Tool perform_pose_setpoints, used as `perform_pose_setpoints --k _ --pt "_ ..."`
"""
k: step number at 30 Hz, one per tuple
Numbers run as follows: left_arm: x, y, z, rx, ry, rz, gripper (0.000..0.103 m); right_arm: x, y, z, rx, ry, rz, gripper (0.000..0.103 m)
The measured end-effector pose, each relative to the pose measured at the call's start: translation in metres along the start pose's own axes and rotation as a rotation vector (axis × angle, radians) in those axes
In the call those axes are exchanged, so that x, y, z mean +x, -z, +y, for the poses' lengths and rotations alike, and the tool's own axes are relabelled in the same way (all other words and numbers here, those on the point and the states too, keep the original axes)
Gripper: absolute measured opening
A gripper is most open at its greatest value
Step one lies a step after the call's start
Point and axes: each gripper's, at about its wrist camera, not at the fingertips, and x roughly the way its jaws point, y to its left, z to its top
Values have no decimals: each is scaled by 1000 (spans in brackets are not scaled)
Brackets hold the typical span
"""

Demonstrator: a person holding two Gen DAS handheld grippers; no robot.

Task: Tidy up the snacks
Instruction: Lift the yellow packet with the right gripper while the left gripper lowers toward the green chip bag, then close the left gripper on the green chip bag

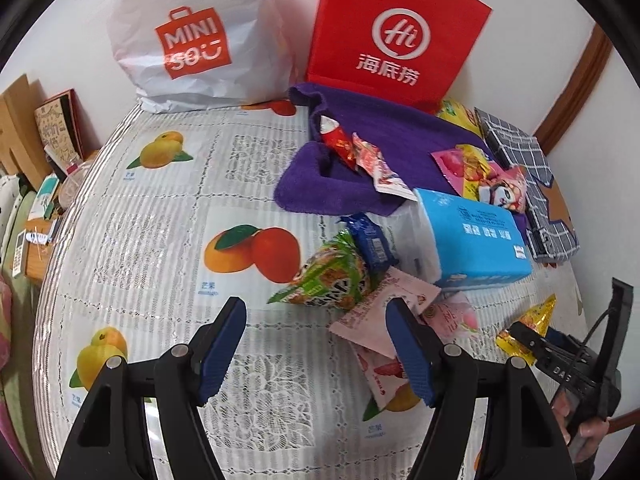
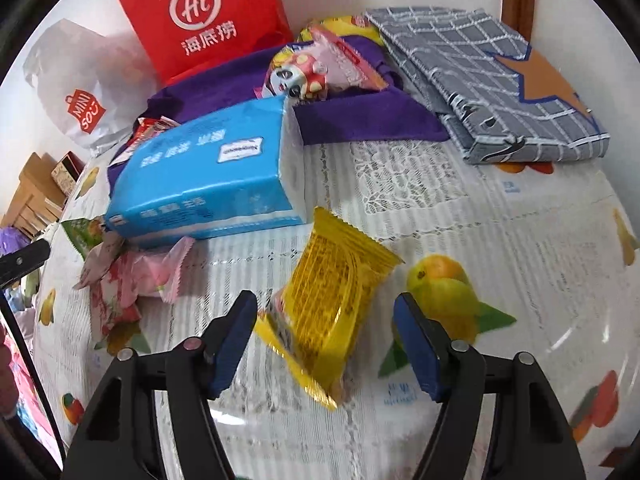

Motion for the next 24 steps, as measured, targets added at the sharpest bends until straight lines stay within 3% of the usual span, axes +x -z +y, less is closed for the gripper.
perform_pose_setpoints --k 1,8,17,24 --pt "2 -1 2 -6 -3 4 71 4 -1 0 6 -5 8 55" --pt "21 -7 1 6 -21 33 71 4 -7 3 -32 -29 -9 48" --pt "55 -15 -7 53 -24 89 70 2 -11 -6 -22 -28 -8 47" --pt "78 -16 -18 81 -11 117 60 -1 -15 -10 -31 3 -6 47"
